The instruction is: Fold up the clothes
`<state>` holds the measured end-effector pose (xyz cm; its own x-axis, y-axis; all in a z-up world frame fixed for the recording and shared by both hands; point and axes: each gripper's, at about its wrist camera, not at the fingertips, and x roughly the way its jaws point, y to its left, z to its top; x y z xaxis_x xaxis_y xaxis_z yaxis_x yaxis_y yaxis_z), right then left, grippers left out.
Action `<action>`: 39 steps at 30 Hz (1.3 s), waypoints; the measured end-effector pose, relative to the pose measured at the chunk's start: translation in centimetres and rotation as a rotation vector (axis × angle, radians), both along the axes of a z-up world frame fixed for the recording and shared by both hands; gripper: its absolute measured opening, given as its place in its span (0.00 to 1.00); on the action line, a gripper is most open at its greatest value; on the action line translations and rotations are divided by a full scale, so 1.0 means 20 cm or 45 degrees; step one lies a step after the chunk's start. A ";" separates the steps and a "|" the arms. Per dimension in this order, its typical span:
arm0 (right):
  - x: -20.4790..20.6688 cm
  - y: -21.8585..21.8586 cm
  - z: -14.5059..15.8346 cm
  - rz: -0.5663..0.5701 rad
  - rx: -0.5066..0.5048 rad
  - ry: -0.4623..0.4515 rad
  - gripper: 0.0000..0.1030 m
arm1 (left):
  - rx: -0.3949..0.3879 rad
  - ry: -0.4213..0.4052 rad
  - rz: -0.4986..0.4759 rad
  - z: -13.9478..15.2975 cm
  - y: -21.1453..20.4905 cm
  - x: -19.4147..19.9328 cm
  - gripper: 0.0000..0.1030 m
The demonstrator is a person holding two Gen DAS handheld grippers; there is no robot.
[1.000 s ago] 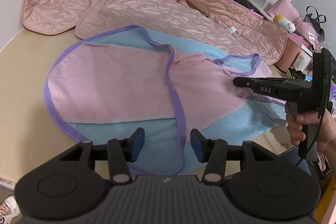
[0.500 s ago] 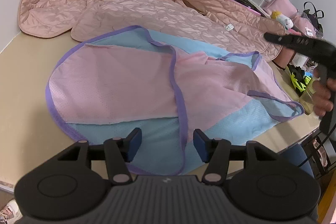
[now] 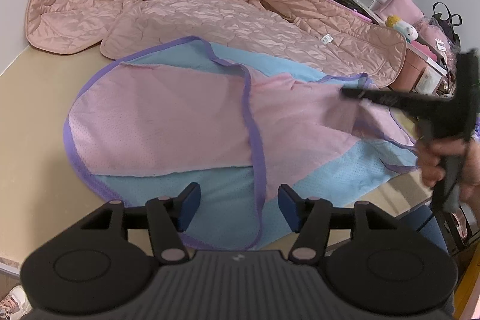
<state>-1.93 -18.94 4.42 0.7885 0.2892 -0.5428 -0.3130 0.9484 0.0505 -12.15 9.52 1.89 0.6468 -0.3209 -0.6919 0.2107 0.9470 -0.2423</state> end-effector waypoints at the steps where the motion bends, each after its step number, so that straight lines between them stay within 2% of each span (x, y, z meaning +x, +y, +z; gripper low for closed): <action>1: -0.03 -0.02 0.05 -0.015 0.020 -0.055 0.00 | -0.002 -0.001 0.001 0.00 0.00 0.00 0.57; 5: -0.10 -0.08 0.19 -0.034 0.091 -0.163 0.00 | 0.004 -0.001 -0.004 0.00 0.00 0.00 0.57; 8: -0.11 -0.09 0.23 -0.023 0.155 -0.165 0.01 | 0.003 -0.002 -0.004 0.00 0.00 0.00 0.58; 11: -0.10 -0.06 0.19 -0.021 0.174 -0.118 0.02 | 0.000 -0.004 -0.003 0.00 0.00 0.00 0.59; 14: -0.14 -0.05 0.12 -0.024 0.121 -0.075 0.12 | 0.004 -0.004 -0.007 0.00 0.00 0.00 0.59; 18: -0.29 -0.12 0.05 -0.109 0.004 -0.130 0.32 | -0.003 -0.004 -0.007 0.00 0.00 0.00 0.59; 23: -0.26 -0.24 -0.02 -0.240 -0.075 -0.043 0.32 | 0.007 -0.003 -0.015 0.00 -0.01 0.00 0.60; 25: -0.23 -0.24 -0.04 -0.216 -0.032 0.022 0.32 | 0.013 -0.004 -0.014 0.00 -0.02 0.00 0.60; 28: -0.17 -0.19 -0.07 -0.126 0.027 0.050 0.38 | 0.017 -0.004 -0.013 0.00 -0.02 -0.01 0.60; 30: -0.15 -0.13 -0.11 -0.108 -0.019 0.072 0.38 | 0.016 -0.003 -0.013 0.00 -0.02 -0.01 0.60; 31: -0.13 -0.10 -0.13 -0.111 -0.052 0.088 0.34 | 0.015 -0.002 -0.013 0.00 -0.02 -0.01 0.60; 32: -0.11 -0.07 -0.15 -0.121 -0.072 0.100 0.28 | 0.014 -0.001 -0.014 0.00 -0.01 -0.01 0.60; 33: -0.11 -0.06 -0.15 -0.132 -0.068 0.092 0.13 | 0.011 -0.001 -0.014 0.00 -0.01 -0.01 0.60; 34: -0.11 -0.06 -0.15 -0.139 -0.058 0.087 0.03 | 0.008 -0.001 -0.014 0.00 -0.01 -0.01 0.60; 35: -0.11 -0.06 -0.15 -0.143 -0.048 0.083 0.00 | 0.006 -0.003 -0.014 0.00 -0.01 -0.01 0.60; 39: -0.13 -0.06 -0.09 -0.143 -0.013 0.041 0.00 | 0.009 -0.002 -0.025 0.00 0.00 -0.01 0.61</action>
<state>-4.51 -20.14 2.57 0.7976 0.1943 -0.5710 -0.2032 0.9779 0.0489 -12.34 9.45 1.82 0.6413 -0.3284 -0.6934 0.2293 0.9445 -0.2353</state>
